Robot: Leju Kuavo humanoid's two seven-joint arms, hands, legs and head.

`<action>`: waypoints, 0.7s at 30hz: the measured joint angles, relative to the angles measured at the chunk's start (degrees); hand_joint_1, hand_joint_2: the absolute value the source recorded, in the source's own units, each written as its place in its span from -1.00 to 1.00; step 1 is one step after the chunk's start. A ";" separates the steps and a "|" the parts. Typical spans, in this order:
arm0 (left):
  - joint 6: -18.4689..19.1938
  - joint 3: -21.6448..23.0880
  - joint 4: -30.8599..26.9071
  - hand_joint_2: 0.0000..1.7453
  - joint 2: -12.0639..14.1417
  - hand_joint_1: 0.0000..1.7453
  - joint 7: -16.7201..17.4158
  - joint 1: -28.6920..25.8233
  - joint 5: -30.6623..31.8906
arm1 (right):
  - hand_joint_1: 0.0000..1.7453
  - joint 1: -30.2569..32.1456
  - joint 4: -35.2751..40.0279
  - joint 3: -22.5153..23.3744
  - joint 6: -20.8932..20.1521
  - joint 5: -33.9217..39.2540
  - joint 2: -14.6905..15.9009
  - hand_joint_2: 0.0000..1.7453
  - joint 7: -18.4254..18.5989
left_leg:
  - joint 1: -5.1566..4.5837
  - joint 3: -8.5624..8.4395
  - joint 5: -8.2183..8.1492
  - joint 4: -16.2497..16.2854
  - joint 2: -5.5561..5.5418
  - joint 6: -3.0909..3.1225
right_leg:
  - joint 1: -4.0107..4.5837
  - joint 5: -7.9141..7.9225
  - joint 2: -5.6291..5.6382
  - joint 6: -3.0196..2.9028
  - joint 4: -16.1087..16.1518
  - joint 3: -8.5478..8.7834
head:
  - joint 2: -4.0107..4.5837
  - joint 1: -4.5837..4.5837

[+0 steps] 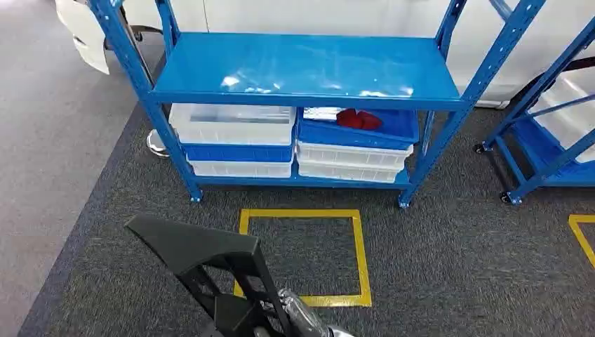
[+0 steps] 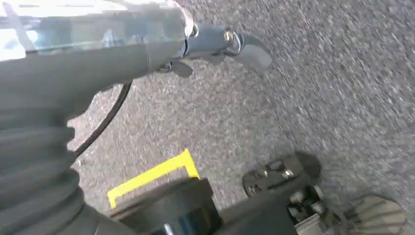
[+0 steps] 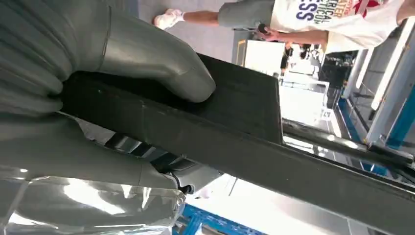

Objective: Take the parts from the cabinet and place them on the table.

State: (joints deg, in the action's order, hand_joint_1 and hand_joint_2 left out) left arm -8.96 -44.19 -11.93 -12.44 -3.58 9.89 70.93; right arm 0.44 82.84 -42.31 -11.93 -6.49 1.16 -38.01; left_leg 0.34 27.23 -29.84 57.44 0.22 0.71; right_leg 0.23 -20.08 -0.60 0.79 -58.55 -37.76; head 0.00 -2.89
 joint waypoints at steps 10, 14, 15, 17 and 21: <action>-0.55 0.00 0.02 1.00 -0.04 -1.00 -0.94 -0.06 -0.20 | 1.00 -0.05 -0.46 0.07 -2.08 1.14 0.00 1.00 0.15 | 0.19 7.51 6.03 0.06 1.78 0.45 | -0.82 -6.60 -1.11 0.74 -6.60 5.42 | 0.00 0.00; -0.57 0.00 0.02 1.00 -0.09 -1.00 -1.20 -0.25 -0.20 | 1.00 -0.30 -0.48 0.07 -2.36 1.29 -0.13 1.00 0.15 | 0.16 7.56 7.06 0.02 3.67 -0.85 | 0.30 -9.67 -2.46 -1.03 2.23 10.32 | 0.00 0.02; -0.61 0.00 0.02 1.00 -0.09 -1.00 -1.22 -0.18 -0.20 | 1.00 -0.18 -0.50 0.09 -2.51 1.29 -0.13 1.00 0.15 | 0.20 7.39 7.42 -0.18 4.36 -1.31 | 0.22 -9.10 -1.82 -1.68 2.57 10.08 | 0.00 0.02; -0.66 0.00 0.02 1.00 -0.07 -1.00 -1.31 -0.23 -0.20 | 1.00 -0.20 -0.54 0.09 -2.84 1.42 -0.26 1.00 0.18 | 0.35 8.63 4.82 2.24 2.40 -1.84 | -0.25 -7.87 -0.97 -2.57 3.16 9.72 | 0.00 0.02; -0.72 -0.02 0.02 1.00 -0.04 -1.00 -1.42 -0.56 -0.24 | 1.00 -0.15 -1.01 0.15 -2.97 1.55 -0.35 1.00 0.20 | 0.36 13.80 -3.57 17.78 0.44 -2.25 | 0.11 -6.62 1.05 -3.03 2.73 7.88 | 0.00 0.00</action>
State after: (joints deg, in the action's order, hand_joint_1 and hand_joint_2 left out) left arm -9.68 -44.22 -11.91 -12.48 -5.01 9.33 70.68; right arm 0.29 81.83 -42.16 -14.91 -4.94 0.81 -37.81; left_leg 0.70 41.04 -33.41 75.22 0.66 -1.54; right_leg 0.34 -26.71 0.45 -2.24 -55.82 -29.88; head 0.00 -2.89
